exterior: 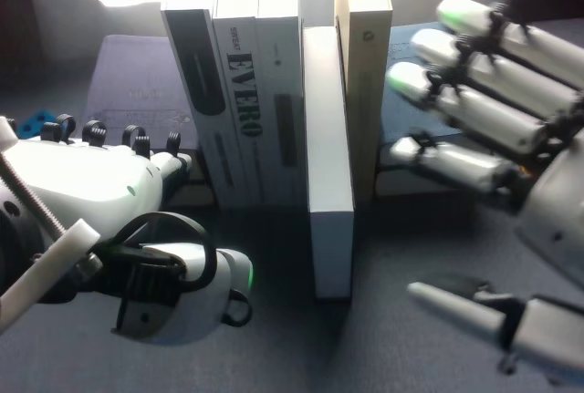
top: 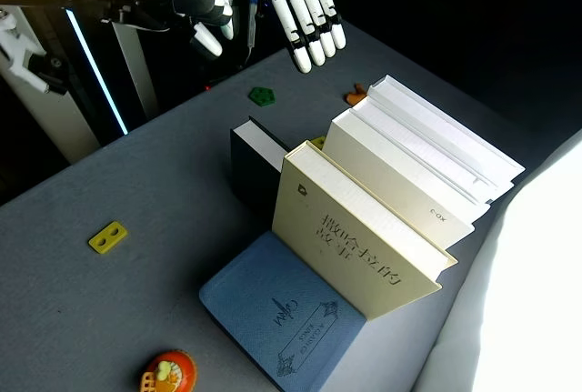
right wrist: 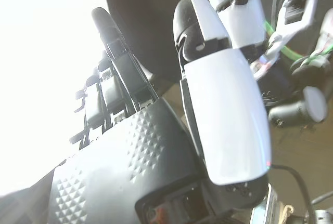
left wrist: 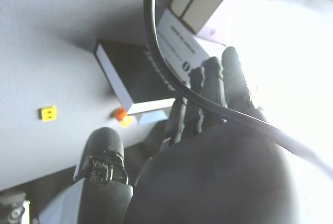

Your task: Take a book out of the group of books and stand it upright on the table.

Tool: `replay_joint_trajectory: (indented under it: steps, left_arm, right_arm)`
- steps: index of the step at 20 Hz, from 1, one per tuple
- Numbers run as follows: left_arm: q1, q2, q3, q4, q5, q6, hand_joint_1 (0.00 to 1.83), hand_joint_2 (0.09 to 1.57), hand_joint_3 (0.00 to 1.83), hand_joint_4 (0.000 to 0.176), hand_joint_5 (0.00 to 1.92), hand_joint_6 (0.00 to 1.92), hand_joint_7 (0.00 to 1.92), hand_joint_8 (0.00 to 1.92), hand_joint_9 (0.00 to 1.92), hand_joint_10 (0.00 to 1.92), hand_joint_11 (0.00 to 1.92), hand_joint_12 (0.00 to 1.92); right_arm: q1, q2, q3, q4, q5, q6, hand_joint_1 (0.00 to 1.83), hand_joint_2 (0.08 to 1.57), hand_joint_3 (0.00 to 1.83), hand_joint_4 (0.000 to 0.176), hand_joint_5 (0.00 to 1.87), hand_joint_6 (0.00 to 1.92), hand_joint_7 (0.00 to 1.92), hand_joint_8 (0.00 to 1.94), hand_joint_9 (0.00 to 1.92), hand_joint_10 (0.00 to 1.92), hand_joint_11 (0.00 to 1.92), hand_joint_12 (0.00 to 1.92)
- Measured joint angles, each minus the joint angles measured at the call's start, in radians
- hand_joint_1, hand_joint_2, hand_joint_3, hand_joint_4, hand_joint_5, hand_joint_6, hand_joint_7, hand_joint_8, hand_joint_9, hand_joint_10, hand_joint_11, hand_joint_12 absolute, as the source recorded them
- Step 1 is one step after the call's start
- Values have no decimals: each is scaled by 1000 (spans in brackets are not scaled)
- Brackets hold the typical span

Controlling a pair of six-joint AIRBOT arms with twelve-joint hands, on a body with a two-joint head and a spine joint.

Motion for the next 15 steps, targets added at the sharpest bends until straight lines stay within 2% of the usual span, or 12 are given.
replay_joint_trajectory:
  steps: [2, 4, 5, 6, 7, 8, 10, 11, 12, 13, 14, 15]
  left_arm:
    - [0, 0, 0, 5, 2, -2, 309, 1345, 0, 0, 645, 15, 780, 11, 726, 74, 157, 1323]
    - [0, 0, 0, -1, -1, -1, 311, 1345, 0, 0, 650, 10, 785, 7, 731, 67, 157, 1325]
    - [0, 0, 0, -1, -2, -2, 385, 1365, 0, 0, 754, 220, 881, 179, 734, 615, 306, 1517]
    - [-3, 0, 0, 3, -2, -1, 623, 1394, 2, 118, 524, 1466, 688, 870, 577, 1239, 384, 1625]
    - [-5, 0, 0, 4, 2, -2, 389, 1411, 3, 0, 562, 1584, 666, 1394, 589, 1607, 427, 1861]
    - [-5, 0, 0, 3, 2, -2, 313, 1423, 4, 0, 574, 1601, 638, 1560, 580, 1719, 437, 1909]
    - [-5, 0, 0, 4, -1, 0, 296, 1426, 2, 0, 577, 1608, 626, 1619, 576, 1756, 438, 1921]
    - [-5, 0, 0, 3, 0, 0, 318, 1429, 2, 0, 706, 1858, 778, 1861, 738, 1888, 610, 1921]
    - [-5, 0, 0, 2, 0, 0, 322, 1428, 1, 0, 735, 1908, 817, 1909, 775, 1914, 644, 1921]
    - [-5, 0, 0, 2, 2, 0, 323, 1428, 1, 0, 741, 1918, 826, 1919, 783, 1920, 651, 1921]
    - [-5, 0, -2, 0, 1, 0, 282, 1446, 6, 0, 750, 1920, 802, 1921, 750, 1921, 653, 1921]
    - [-5, 0, -3, -2, 0, -1, 282, 1446, 6, 0, 750, 1920, 802, 1921, 750, 1921, 653, 1921]
  right_arm:
    - [-69, 50, 48, -135, 69, 141, 119, 1224, 1, 0, 777, 184, 820, 114, 450, 853, 0, 1635]
    - [-149, 87, 107, -238, 138, 324, 120, 1224, 0, 0, 729, 298, 822, 120, 420, 927, 0, 1637]
    - [-180, 104, 129, -266, 160, 358, 141, 1242, 4, 0, 749, 851, 793, 898, 526, 1418, 175, 1864]
    - [-226, 110, 161, -304, 212, 419, 137, 1251, 3, 0, 700, 1172, 723, 1360, 559, 1676, 280, 1919]
    - [-286, 112, 194, -358, 267, 468, 59, 1257, 5, 0, 816, 1210, 895, 1449, 727, 1872, 457, 1921]
    - [-323, 111, 214, -392, 302, 502, 40, 1259, 5, 0, 845, 1211, 936, 1465, 772, 1911, 504, 1921]
    - [-402, 111, 260, -478, 393, 573, 35, 1259, 5, 0, 853, 1211, 946, 1469, 783, 1921, 515, 1921]
    - [-426, 112, 268, -498, 442, 584, 17, 1259, 3, 0, 981, 1519, 1072, 1767, 988, 1921, 766, 1921]
    - [-431, 111, 269, -513, 472, 586, 11, 1261, 3, 0, 996, 1620, 1096, 1855, 1047, 1921, 836, 1921]
    - [-431, 111, 269, -541, 503, 587, 9, 1261, 3, 0, 999, 1641, 1101, 1873, 1059, 1921, 850, 1921]
    - [-431, 112, 269, -556, 510, 588, 31, 1274, 6, 0, 985, 1838, 1075, 1927, 1012, 1921, 771, 1921]
    - [-431, 111, 269, -570, 508, 590, 31, 1274, 6, 0, 985, 1838, 1075, 1927, 1012, 1921, 771, 1921]
